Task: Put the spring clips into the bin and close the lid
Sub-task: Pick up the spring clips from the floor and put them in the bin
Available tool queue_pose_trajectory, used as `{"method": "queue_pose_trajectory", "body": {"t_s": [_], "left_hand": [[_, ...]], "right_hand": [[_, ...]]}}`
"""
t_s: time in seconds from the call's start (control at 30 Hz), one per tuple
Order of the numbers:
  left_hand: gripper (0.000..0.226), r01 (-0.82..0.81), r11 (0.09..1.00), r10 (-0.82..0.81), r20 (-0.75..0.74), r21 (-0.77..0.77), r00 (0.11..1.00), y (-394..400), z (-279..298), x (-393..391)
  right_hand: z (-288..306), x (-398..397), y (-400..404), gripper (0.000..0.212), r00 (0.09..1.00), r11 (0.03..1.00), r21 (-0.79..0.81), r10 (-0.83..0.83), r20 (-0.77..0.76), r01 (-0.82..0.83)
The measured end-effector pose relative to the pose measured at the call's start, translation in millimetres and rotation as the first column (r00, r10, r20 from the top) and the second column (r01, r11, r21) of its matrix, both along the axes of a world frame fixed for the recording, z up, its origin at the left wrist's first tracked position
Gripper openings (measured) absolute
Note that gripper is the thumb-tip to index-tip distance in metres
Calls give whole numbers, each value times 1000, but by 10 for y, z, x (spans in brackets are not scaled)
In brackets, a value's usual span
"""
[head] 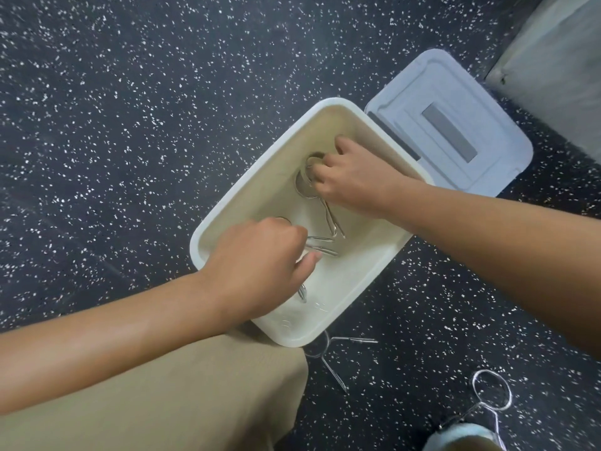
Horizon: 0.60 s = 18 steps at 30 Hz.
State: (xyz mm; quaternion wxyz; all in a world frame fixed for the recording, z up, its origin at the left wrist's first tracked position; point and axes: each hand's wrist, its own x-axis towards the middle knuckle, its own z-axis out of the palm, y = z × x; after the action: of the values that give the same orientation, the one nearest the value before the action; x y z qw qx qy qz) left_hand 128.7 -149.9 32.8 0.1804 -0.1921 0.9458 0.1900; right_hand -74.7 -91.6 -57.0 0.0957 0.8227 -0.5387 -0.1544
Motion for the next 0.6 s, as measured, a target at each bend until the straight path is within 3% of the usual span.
{"method": "queue_pose_trajectory", "body": {"t_s": [0.27, 0.4, 0.6], "left_hand": [[43, 25, 1000, -25, 33, 3, 999, 98, 35, -28], [43, 30, 1000, -30, 24, 8, 999, 140, 37, -76], [43, 63, 998, -63, -4, 16, 998, 198, 46, -164]], "right_hand": [[55, 52, 21, 52, 998, 992, 117, -51, 33, 47], [95, 97, 36, 21, 981, 983, 122, -151, 124, 135], [397, 86, 182, 21, 869, 962, 39, -261, 420, 269]]}}
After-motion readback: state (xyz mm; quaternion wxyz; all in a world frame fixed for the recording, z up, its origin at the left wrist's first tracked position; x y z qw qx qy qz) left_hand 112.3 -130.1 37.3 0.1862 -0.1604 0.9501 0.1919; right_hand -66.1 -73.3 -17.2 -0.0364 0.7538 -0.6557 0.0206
